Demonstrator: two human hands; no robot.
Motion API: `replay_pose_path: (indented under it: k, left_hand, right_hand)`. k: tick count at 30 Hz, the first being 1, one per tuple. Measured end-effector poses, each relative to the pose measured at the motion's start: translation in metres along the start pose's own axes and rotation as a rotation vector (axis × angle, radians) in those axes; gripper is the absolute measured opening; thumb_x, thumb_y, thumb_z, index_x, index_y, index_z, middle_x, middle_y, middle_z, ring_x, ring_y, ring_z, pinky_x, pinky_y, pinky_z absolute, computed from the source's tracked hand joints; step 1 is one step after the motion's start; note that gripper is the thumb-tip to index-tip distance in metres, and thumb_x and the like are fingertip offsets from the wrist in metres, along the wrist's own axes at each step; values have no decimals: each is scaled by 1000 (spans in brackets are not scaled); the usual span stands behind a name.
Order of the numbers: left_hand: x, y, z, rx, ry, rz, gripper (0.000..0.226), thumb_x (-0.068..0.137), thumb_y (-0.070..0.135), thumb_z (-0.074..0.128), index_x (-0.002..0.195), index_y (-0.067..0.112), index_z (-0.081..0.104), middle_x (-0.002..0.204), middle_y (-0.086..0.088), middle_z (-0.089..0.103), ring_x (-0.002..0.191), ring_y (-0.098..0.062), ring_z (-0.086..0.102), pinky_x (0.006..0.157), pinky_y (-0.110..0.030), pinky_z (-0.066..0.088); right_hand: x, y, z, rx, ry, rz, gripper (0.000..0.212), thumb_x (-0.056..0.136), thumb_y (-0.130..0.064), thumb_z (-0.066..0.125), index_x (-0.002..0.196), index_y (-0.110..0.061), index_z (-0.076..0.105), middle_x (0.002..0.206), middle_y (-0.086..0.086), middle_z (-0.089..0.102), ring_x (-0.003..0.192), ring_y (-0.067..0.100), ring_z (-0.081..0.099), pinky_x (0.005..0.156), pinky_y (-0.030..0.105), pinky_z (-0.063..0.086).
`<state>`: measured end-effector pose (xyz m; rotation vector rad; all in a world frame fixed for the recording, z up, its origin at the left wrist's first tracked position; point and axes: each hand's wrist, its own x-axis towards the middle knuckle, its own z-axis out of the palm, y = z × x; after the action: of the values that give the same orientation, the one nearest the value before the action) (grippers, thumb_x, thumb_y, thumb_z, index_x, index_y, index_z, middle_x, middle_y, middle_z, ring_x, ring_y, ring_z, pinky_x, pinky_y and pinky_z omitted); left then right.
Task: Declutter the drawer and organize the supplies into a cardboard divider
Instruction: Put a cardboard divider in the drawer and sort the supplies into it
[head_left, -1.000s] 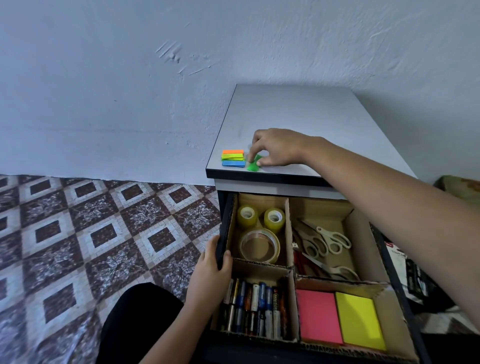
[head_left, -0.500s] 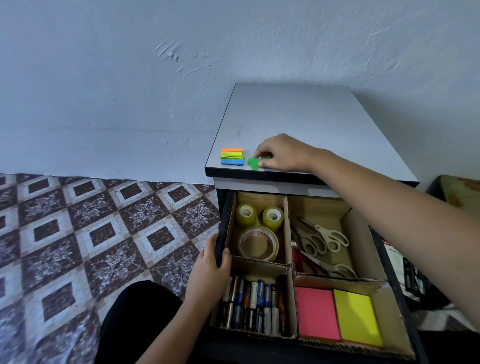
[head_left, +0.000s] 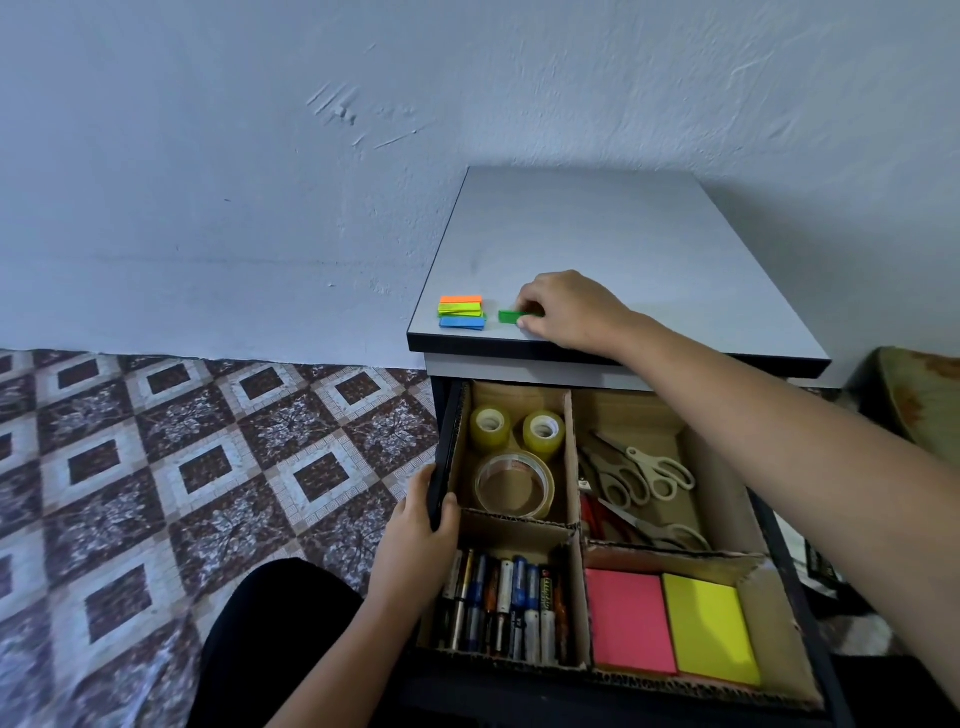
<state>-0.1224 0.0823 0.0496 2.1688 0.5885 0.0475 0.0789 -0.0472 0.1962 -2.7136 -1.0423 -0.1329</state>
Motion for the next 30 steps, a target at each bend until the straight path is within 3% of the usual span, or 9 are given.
replay_pose_path:
  k: [3, 9, 13, 17, 21, 23, 26, 30]
  left_hand:
    - [-1, 0, -1, -10, 7, 8, 46, 97, 38, 41, 141, 32, 27, 129, -8, 54, 95, -21, 60, 66, -26, 44]
    - [2, -2, -1, -17, 20, 17, 47, 97, 38, 41, 142, 31, 27, 128, -7, 56, 99, -21, 59, 72, -29, 45]
    - [1, 0, -2, 7, 25, 43, 49, 98, 36, 40, 144, 29, 26, 126, -8, 57, 88, -16, 57, 68, -27, 43]
    - [-1, 1, -4, 43, 21, 53, 52, 99, 37, 38, 147, 27, 22, 126, -12, 58, 86, -18, 59, 64, -28, 42]
    - [-4, 3, -2, 80, 15, 34, 54, 99, 39, 35, 149, 28, 18, 143, -9, 45, 118, -29, 53, 83, -34, 44]
    - [-4, 3, -1, 85, 15, 36, 54, 99, 39, 35, 149, 28, 17, 143, -10, 45, 117, -31, 54, 87, -38, 46]
    - [-4, 2, -1, 90, 20, 34, 54, 99, 39, 35, 149, 28, 19, 137, -14, 50, 106, -34, 59, 80, -39, 48]
    - [-5, 4, -1, 93, 21, 21, 53, 99, 39, 35, 149, 29, 19, 141, -12, 47, 111, -33, 56, 89, -42, 48]
  right_hand:
    - [-5, -2, 0, 42, 37, 57, 23, 92, -24, 54, 109, -11, 65, 108, 5, 65, 95, 20, 57, 78, 33, 48]
    - [-67, -20, -1, 475, 187, 265, 18, 91, -22, 59, 103, -13, 69, 90, -3, 64, 80, 11, 55, 62, 14, 39]
    - [-145, -29, 21, 610, 184, 390, 14, 88, -21, 63, 100, -21, 70, 80, -10, 65, 69, 8, 57, 57, 14, 40]
    - [-213, -33, 58, 653, 92, 571, 28, 87, -20, 64, 115, -20, 65, 92, -16, 59, 81, -3, 54, 65, 4, 37]
    - [-253, -31, 91, 658, 26, 721, 16, 85, -17, 68, 100, -17, 72, 85, -11, 65, 85, 8, 61, 75, 21, 46]
    - [-257, -30, 99, 612, 1, 726, 14, 85, -17, 67, 99, -15, 72, 90, -7, 68, 93, 12, 64, 76, 19, 43]
    - [-249, -31, 101, 498, -76, 747, 23, 89, -22, 62, 110, -13, 69, 106, 0, 69, 101, 14, 63, 77, 19, 43]
    - [-234, -34, 107, 440, -114, 776, 20, 88, -20, 61, 104, -14, 70, 102, 5, 71, 93, 22, 65, 74, 28, 48]
